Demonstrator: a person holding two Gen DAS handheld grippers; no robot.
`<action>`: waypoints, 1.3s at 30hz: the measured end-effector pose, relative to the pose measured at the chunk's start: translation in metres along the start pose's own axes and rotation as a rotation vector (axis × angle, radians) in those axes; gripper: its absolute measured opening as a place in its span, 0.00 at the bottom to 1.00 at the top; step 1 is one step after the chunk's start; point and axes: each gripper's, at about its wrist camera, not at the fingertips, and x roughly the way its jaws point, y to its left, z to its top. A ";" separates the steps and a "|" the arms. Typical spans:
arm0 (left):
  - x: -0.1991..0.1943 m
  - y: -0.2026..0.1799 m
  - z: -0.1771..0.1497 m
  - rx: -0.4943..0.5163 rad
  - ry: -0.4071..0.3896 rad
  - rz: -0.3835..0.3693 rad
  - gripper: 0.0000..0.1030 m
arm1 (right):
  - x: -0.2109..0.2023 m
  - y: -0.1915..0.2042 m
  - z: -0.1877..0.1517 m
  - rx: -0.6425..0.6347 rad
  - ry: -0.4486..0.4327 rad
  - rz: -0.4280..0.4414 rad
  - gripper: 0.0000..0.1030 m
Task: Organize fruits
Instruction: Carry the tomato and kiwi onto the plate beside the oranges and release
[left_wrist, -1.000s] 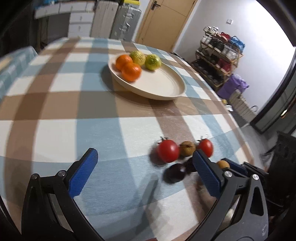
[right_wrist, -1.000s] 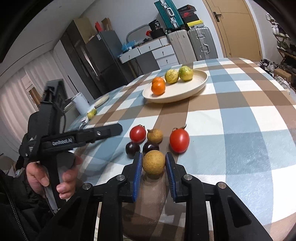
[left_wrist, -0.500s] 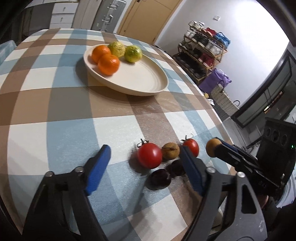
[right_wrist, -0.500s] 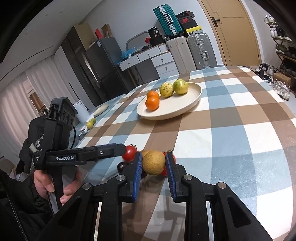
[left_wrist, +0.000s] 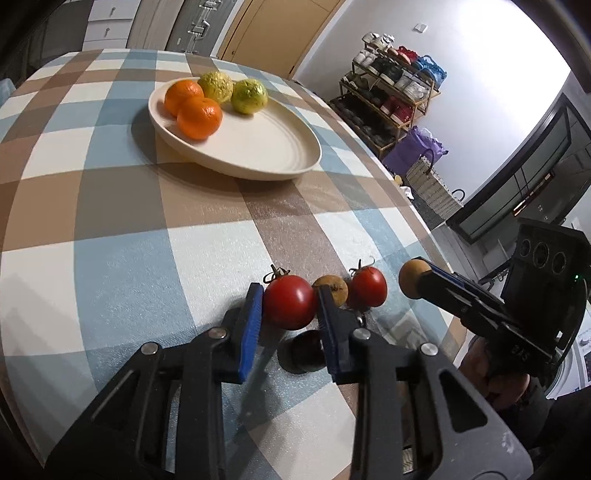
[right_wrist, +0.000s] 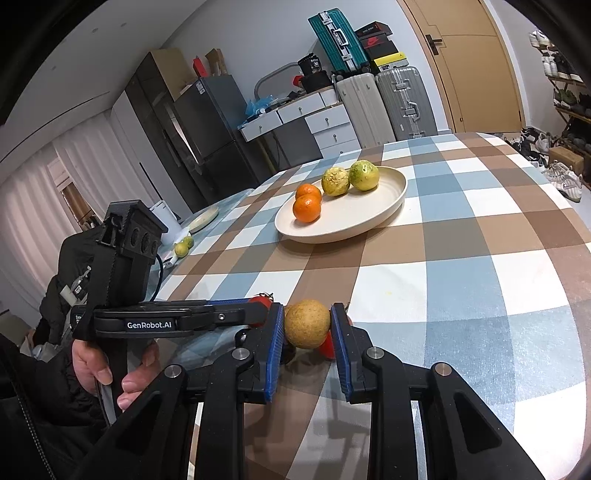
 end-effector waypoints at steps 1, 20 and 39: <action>-0.002 0.001 0.001 0.000 -0.005 0.003 0.26 | 0.000 0.000 0.001 -0.001 -0.002 0.001 0.25; -0.020 0.007 0.088 0.082 -0.129 0.064 0.26 | 0.031 -0.030 0.072 0.035 -0.020 0.043 0.25; 0.002 0.063 0.144 0.055 -0.185 0.186 0.26 | 0.123 -0.042 0.153 0.063 0.068 0.107 0.25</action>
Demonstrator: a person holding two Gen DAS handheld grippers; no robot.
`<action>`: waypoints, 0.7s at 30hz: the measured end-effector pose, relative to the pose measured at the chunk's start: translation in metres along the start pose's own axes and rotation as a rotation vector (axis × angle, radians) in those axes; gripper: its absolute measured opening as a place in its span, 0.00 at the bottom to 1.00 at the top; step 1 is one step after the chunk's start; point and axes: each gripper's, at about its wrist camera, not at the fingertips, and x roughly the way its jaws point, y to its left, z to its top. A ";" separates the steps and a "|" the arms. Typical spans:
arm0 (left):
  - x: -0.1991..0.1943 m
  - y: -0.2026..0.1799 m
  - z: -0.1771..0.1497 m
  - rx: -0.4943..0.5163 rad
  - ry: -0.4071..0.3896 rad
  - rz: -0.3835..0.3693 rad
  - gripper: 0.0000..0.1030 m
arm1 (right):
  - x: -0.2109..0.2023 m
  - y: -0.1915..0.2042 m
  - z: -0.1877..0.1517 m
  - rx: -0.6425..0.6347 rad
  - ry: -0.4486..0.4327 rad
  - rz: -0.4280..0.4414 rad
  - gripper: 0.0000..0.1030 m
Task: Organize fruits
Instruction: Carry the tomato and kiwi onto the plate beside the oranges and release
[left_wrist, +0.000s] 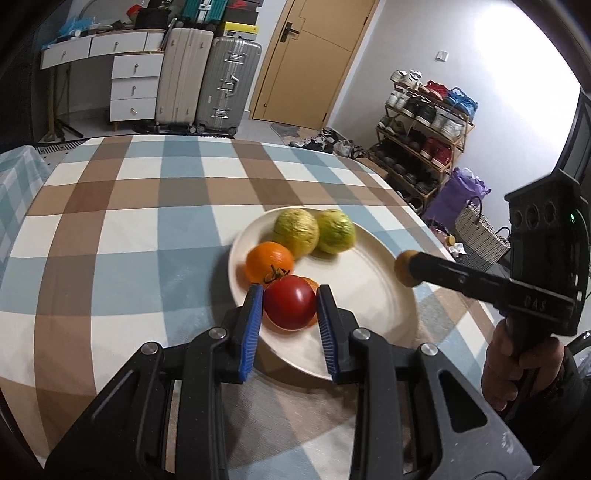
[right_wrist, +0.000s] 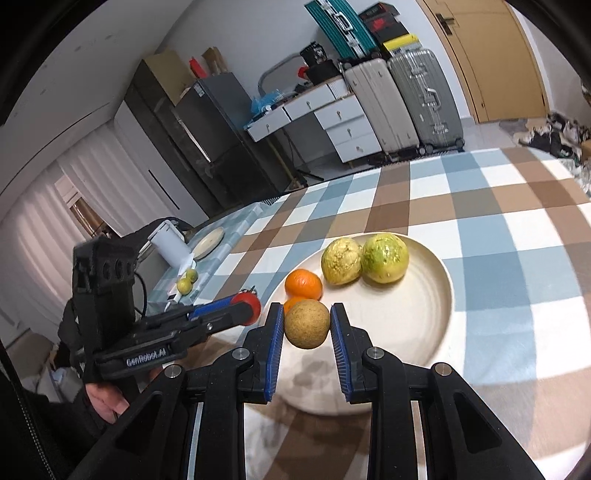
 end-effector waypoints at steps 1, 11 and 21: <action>0.002 0.003 0.000 -0.003 0.003 -0.004 0.26 | 0.006 -0.002 0.004 0.007 0.008 0.001 0.25; 0.020 0.016 -0.005 -0.027 0.024 -0.021 0.26 | 0.052 -0.007 0.018 0.037 0.066 -0.012 0.25; 0.025 0.017 -0.007 -0.021 0.025 -0.007 0.26 | 0.072 -0.008 0.022 0.039 0.089 -0.051 0.25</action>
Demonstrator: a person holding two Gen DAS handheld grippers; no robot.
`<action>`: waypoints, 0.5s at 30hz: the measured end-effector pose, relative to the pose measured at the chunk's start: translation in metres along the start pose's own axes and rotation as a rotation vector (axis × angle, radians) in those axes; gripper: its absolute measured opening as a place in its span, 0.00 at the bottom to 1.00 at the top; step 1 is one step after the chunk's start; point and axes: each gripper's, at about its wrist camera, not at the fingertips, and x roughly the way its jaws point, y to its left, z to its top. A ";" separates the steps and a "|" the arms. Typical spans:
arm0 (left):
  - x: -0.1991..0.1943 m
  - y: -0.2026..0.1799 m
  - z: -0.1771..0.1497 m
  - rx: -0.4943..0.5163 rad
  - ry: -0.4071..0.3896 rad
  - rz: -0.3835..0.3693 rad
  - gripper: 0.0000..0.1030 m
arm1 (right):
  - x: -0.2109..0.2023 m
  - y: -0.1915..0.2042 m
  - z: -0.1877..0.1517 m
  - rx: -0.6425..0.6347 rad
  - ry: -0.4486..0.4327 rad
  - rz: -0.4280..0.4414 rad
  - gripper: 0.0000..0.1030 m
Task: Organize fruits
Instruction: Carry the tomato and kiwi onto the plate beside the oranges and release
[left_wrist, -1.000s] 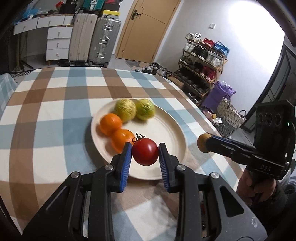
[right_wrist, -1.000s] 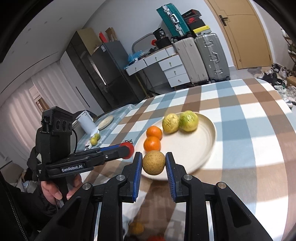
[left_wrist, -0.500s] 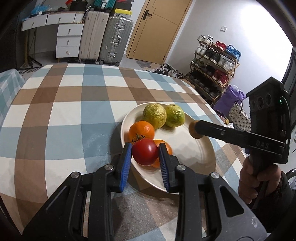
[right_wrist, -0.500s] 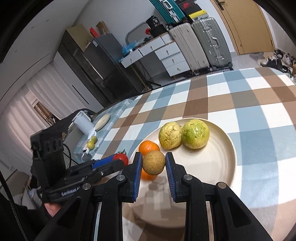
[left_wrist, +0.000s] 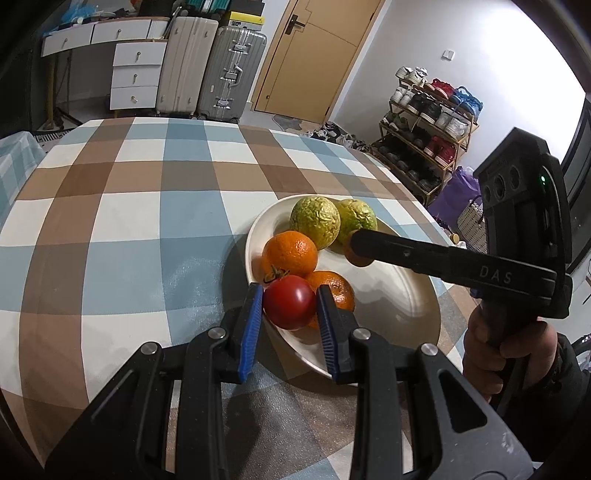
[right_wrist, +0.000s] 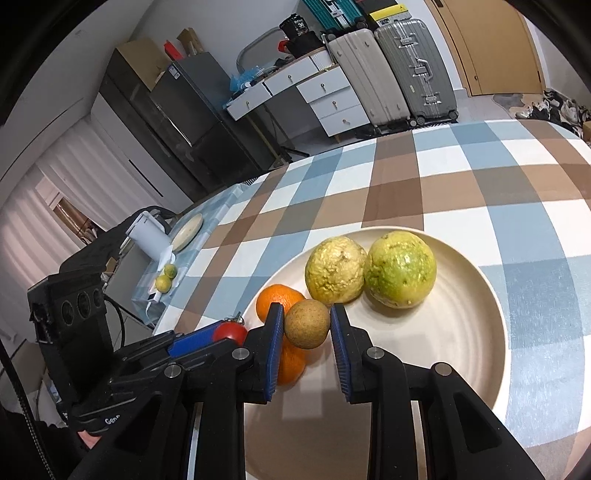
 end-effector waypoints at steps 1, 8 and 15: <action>0.000 0.000 0.000 0.002 -0.002 0.002 0.26 | 0.002 0.000 0.000 0.002 0.003 0.001 0.25; 0.000 0.001 -0.001 0.004 -0.013 -0.004 0.26 | 0.009 0.002 0.000 0.007 0.014 -0.012 0.25; -0.001 -0.002 0.000 0.013 -0.014 -0.029 0.45 | 0.009 0.005 -0.001 0.011 0.010 0.000 0.48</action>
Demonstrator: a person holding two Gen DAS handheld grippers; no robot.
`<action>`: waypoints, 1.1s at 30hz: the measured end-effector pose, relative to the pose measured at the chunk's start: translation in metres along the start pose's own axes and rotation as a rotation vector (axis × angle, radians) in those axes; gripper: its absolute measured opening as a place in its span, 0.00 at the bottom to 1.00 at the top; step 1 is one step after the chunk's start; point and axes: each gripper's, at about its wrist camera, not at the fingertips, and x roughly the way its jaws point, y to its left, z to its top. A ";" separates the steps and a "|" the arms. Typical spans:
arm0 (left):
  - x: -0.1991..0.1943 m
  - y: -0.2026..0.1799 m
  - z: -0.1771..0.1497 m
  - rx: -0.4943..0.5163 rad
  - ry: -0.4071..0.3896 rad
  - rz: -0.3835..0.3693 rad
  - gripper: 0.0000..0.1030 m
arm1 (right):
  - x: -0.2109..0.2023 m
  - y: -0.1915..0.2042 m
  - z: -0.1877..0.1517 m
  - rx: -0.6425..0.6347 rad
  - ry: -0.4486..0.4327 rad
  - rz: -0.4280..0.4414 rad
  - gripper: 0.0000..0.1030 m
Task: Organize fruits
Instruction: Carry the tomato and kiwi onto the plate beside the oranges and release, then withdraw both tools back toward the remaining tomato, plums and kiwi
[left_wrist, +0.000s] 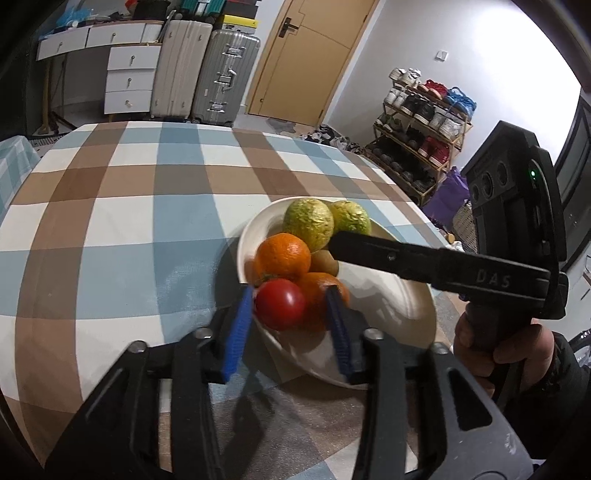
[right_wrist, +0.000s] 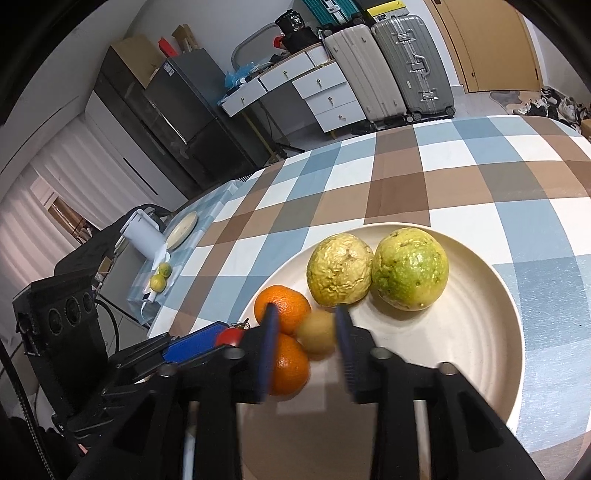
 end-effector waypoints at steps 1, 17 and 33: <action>-0.001 -0.001 0.000 0.004 -0.007 0.003 0.52 | -0.002 0.001 0.000 0.002 -0.010 0.009 0.50; -0.039 -0.027 0.002 0.067 -0.093 0.036 0.72 | -0.074 -0.003 -0.016 0.031 -0.132 -0.007 0.72; -0.131 -0.090 -0.035 0.101 -0.177 0.143 0.99 | -0.171 0.027 -0.072 0.023 -0.274 -0.059 1.00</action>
